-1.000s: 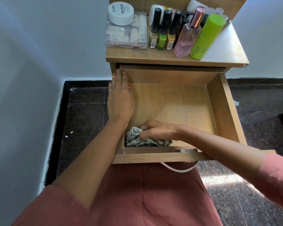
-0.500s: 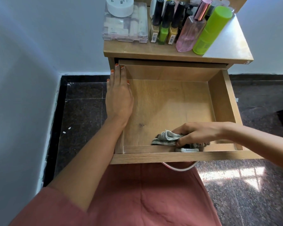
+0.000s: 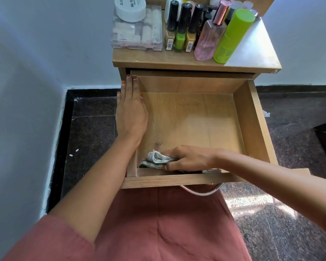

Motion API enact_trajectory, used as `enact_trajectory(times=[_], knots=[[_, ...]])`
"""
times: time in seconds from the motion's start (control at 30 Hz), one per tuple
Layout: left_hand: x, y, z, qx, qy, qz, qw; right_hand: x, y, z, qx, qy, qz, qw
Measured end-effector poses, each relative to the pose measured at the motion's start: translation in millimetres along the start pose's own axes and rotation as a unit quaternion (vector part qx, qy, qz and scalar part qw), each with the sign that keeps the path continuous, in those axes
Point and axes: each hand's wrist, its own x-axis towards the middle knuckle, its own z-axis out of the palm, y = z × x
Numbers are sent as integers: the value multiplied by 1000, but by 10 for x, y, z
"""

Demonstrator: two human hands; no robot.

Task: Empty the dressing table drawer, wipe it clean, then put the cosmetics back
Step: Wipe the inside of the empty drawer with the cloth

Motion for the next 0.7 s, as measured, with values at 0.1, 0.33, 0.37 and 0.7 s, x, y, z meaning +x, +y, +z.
enact_trajectory(times=[0.1, 0.33, 0.37, 0.7], knots=[[0, -8, 0, 1, 4, 3, 1000, -199, 165, -40, 34, 9, 6, 999], [2, -1, 0, 0, 4, 7, 1000, -827, 712, -316, 43, 32, 160, 986], [2, 2, 2, -1, 4, 7, 1000, -868, 748, -336, 42, 42, 167, 984], [13, 7, -7, 10, -7, 2, 1000, -481, 392, -184, 68, 29, 94, 993]])
